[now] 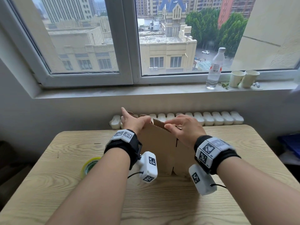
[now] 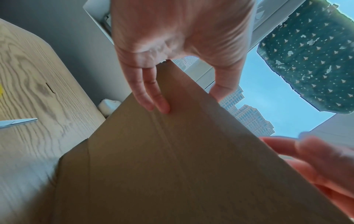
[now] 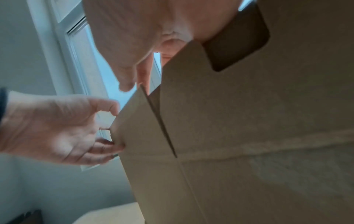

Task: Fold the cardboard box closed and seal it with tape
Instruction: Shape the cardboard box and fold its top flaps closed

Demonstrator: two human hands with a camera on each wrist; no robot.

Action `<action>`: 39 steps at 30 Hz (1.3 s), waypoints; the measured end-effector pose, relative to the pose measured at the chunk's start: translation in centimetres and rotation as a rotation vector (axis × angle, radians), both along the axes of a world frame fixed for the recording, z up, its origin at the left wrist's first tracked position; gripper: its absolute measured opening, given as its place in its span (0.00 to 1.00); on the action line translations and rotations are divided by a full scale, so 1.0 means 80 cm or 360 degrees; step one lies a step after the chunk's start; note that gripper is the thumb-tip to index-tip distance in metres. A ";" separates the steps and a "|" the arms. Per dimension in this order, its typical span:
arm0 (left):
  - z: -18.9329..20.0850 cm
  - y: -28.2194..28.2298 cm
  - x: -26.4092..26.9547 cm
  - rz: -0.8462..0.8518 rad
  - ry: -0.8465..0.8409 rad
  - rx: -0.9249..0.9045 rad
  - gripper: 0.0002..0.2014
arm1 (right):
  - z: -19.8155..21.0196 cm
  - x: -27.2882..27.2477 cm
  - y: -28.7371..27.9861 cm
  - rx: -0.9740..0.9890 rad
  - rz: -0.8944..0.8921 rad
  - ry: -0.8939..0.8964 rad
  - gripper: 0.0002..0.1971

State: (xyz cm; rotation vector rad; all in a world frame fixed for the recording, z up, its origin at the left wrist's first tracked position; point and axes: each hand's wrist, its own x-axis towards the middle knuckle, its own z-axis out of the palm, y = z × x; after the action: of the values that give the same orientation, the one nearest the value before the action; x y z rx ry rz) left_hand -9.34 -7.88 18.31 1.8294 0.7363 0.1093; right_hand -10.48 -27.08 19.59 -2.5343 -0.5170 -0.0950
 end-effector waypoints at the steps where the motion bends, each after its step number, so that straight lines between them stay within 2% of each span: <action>1: 0.000 0.002 0.001 -0.0008 -0.0003 0.0012 0.62 | 0.001 0.003 0.000 0.0019 -0.0021 0.0018 0.11; 5: 0.001 0.014 0.003 0.0059 -0.0003 0.0100 0.58 | 0.008 0.012 -0.001 -0.0126 -0.0105 0.0024 0.22; 7: 0.001 0.026 0.004 0.0043 0.0064 0.0280 0.55 | 0.015 0.015 0.000 -0.0196 -0.0181 0.0028 0.24; 11: 0.018 0.035 -0.007 -0.0136 0.0326 0.0592 0.26 | 0.021 0.022 0.007 -0.0305 -0.0212 0.0089 0.25; 14: 0.025 0.038 -0.011 -0.0191 0.0490 0.0757 0.19 | 0.027 0.023 0.008 -0.0361 -0.0187 0.0100 0.25; 17: 0.031 0.037 -0.015 -0.0243 0.0546 0.0950 0.10 | 0.033 0.025 0.004 -0.0281 -0.0156 0.0116 0.22; 21: 0.037 0.033 -0.028 -0.0238 0.0578 0.1174 0.17 | 0.026 0.021 -0.008 -0.0252 -0.0203 0.0056 0.21; 25: 0.038 0.034 -0.039 -0.0276 0.0626 0.1250 0.13 | 0.021 0.010 -0.031 -0.0365 -0.0396 0.0029 0.25; 28: 0.040 0.032 -0.047 -0.0296 0.0633 0.1285 0.15 | 0.017 0.006 -0.041 -0.0338 -0.0588 0.0277 0.33; 30: 0.039 0.031 -0.051 -0.0296 0.0643 0.1307 0.14 | 0.010 0.006 -0.040 -0.0279 -0.0652 0.0465 0.34; 33: 0.036 0.031 -0.057 -0.0270 0.0662 0.1293 0.14 | 0.000 0.003 -0.039 -0.0160 -0.0627 0.0541 0.30; 37: 0.029 0.042 -0.059 -0.0181 0.0602 0.1188 0.11 | 0.002 -0.006 -0.039 -0.0099 -0.0398 0.0555 0.41; 39: 0.024 0.046 -0.058 -0.0147 0.0606 0.1086 0.13 | -0.002 -0.005 -0.036 0.0050 -0.0422 0.0548 0.40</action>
State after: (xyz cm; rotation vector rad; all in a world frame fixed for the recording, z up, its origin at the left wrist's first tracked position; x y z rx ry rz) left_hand -13.99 -4.19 20.21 2.5767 0.9507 -0.0620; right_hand -10.90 -29.98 19.44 -2.5010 -0.0440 0.2309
